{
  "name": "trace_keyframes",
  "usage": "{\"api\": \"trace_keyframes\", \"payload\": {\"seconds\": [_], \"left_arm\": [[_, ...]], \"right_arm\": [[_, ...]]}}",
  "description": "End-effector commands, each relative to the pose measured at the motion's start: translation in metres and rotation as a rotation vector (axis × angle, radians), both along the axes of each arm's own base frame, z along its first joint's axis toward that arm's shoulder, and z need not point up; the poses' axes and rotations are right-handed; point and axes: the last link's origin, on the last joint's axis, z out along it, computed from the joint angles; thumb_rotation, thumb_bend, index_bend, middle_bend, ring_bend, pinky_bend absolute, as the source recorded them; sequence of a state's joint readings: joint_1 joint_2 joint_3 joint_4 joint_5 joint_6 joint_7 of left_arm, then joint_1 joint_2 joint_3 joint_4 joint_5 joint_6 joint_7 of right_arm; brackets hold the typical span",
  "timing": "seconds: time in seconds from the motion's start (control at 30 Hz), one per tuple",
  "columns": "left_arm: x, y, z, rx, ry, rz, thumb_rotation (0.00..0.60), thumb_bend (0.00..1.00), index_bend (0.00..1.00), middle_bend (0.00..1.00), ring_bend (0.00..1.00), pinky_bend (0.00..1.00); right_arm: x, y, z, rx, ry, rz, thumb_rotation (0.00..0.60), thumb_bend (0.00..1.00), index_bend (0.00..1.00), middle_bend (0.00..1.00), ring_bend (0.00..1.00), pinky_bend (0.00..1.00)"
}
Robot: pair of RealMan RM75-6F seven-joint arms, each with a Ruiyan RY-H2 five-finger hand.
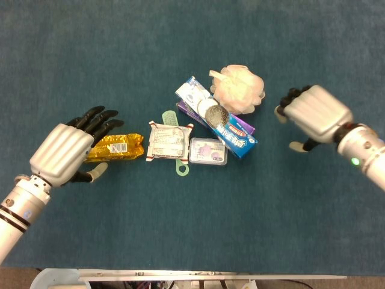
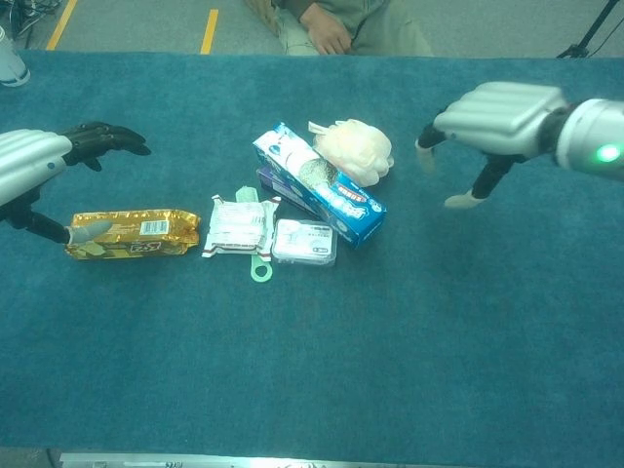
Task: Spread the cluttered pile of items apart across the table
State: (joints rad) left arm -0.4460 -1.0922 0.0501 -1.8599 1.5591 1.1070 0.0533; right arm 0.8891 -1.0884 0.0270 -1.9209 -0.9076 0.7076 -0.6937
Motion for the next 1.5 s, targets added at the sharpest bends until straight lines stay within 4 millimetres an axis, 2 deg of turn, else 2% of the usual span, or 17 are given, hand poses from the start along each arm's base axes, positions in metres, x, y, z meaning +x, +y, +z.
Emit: {"api": "trace_keyframes", "payload": {"seconds": [0.03, 0.53, 0.83, 1.37, 1.5], "left_arm": [[0.0, 0.0, 0.001, 0.001, -0.003, 0.002, 0.6, 0.32, 0.14, 0.09, 0.04, 0.26], [0.003, -0.004, 0.003, 0.001, -0.018, 0.0, 0.6, 0.32, 0.14, 0.09, 0.04, 0.26], [0.002, -0.005, 0.004, 0.004, -0.021, 0.001, 0.6, 0.32, 0.14, 0.09, 0.04, 0.26], [0.004, -0.003, 0.006, 0.011, -0.022, -0.011, 0.6, 0.32, 0.14, 0.08, 0.04, 0.26], [0.005, 0.0, 0.009, 0.02, -0.024, -0.011, 0.6, 0.32, 0.14, 0.08, 0.04, 0.26]], "right_arm": [[0.007, 0.002, -0.018, 0.047, 0.037, 0.001, 0.47, 0.22, 0.41, 0.36, 0.24, 0.35], [0.028, 0.006, -0.048, 0.135, 0.156, -0.018, 0.469, 0.23, 0.41, 0.43, 0.29, 0.38], [0.044, 0.011, -0.067, 0.177, 0.184, -0.001, 0.469, 0.24, 0.41, 0.43, 0.29, 0.38], [0.084, 0.01, -0.088, 0.114, 0.039, 0.031, 0.47, 0.22, 0.35, 0.43, 0.29, 0.38], [0.09, 0.008, -0.081, 0.089, -0.045, 0.004, 0.468, 0.22, 0.34, 0.43, 0.29, 0.38]]}}
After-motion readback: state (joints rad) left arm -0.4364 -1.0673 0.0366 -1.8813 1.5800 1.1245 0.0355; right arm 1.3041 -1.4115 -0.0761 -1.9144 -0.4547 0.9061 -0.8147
